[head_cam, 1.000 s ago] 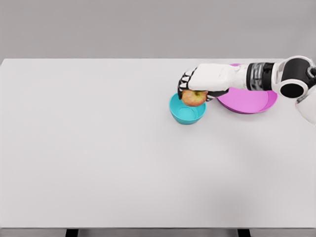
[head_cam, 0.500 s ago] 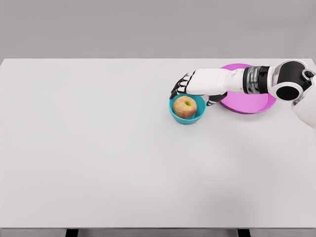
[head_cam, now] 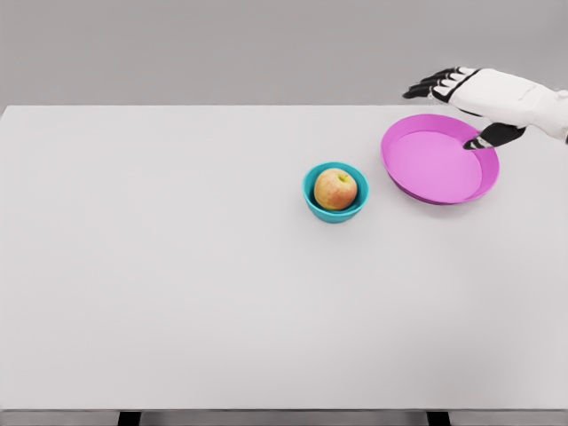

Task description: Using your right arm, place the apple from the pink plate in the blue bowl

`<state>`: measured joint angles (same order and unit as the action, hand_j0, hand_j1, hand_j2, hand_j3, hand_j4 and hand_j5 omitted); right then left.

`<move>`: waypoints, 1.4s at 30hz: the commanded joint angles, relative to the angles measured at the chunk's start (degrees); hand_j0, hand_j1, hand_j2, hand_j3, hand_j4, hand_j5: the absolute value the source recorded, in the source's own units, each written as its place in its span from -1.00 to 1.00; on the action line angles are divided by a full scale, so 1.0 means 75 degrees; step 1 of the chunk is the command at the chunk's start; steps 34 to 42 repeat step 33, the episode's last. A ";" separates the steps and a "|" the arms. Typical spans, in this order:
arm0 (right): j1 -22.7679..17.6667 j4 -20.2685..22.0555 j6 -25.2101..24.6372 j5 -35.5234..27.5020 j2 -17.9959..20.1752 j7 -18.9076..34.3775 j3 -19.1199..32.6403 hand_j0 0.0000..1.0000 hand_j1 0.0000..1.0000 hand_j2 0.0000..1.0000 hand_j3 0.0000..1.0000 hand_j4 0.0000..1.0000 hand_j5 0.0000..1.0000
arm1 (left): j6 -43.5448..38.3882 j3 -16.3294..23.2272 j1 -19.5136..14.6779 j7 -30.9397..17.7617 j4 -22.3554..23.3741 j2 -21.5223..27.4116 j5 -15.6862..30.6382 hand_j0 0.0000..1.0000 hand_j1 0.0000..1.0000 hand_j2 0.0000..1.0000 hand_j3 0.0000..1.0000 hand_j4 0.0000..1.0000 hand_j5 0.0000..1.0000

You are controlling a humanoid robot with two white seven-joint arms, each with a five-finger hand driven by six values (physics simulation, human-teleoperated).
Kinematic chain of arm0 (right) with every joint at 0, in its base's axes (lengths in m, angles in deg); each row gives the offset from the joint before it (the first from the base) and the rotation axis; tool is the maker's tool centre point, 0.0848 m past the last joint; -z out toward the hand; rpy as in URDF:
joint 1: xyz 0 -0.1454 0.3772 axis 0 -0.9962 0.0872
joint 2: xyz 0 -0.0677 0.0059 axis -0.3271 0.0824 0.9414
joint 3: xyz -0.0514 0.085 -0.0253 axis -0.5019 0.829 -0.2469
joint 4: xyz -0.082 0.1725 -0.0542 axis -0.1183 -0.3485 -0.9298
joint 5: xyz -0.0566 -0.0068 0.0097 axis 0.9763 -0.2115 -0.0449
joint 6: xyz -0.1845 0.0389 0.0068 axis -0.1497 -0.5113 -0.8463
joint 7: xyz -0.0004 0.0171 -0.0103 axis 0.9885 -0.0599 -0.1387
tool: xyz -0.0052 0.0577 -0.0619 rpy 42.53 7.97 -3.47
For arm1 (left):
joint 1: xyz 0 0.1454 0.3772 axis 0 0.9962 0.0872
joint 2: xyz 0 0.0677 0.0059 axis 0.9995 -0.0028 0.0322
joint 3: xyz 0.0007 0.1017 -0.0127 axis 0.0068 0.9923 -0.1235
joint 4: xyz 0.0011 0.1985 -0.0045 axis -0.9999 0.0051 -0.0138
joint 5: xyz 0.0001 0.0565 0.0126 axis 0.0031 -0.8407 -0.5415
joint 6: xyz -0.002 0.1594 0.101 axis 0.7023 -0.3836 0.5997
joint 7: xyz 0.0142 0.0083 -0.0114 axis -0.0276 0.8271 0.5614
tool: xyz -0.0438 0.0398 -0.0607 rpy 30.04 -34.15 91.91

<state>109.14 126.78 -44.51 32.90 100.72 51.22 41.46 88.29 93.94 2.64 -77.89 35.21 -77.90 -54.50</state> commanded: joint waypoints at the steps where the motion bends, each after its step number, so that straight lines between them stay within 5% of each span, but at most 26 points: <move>1: 0.0000 -0.0192 -0.0032 -0.0095 0.0176 -0.0006 0.1195 1.00 1.00 1.00 1.00 1.00 1.00 | 0.0000 0.0001 0.0000 0.0000 0.0002 0.0000 0.0000 1.00 1.00 1.00 1.00 1.00 1.00; 4: -0.0574 -0.0111 -0.0032 -0.0095 -0.0269 -0.0006 0.2379 1.00 1.00 1.00 1.00 1.00 1.00 | 0.0000 0.0001 0.0000 0.0000 0.0002 0.0000 0.0000 1.00 1.00 1.00 1.00 1.00 1.00; 9: -0.1102 -0.0216 -0.0032 -0.0049 -0.0433 -0.0006 0.2427 1.00 1.00 1.00 1.00 1.00 1.00 | 0.0000 0.0001 0.0000 0.0000 0.0002 0.0000 0.0000 1.00 1.00 1.00 1.00 1.00 1.00; 20: -0.1149 -0.0462 -0.0032 -0.0002 -0.0445 -0.0006 0.2450 1.00 1.00 1.00 1.00 1.00 1.00 | 0.0047 -0.0011 -0.0012 -0.0058 -0.0045 0.0000 0.0012 1.00 1.00 1.00 1.00 1.00 1.00; 23: -0.1137 -0.0462 -0.0032 -0.0002 -0.0433 -0.0006 0.2462 1.00 1.00 1.00 1.00 1.00 1.00 | 0.0059 0.0000 -0.0340 -0.0082 -0.0162 0.0000 0.0012 1.00 1.00 1.00 1.00 1.00 1.00; 42: -0.1125 -0.0532 -0.0032 0.0022 -0.0445 -0.0006 0.2462 1.00 1.00 1.00 1.00 1.00 1.00 | -0.0023 0.0012 -0.0129 -0.0082 -0.0068 0.0000 -0.0012 1.00 1.00 1.00 1.00 1.00 1.00</move>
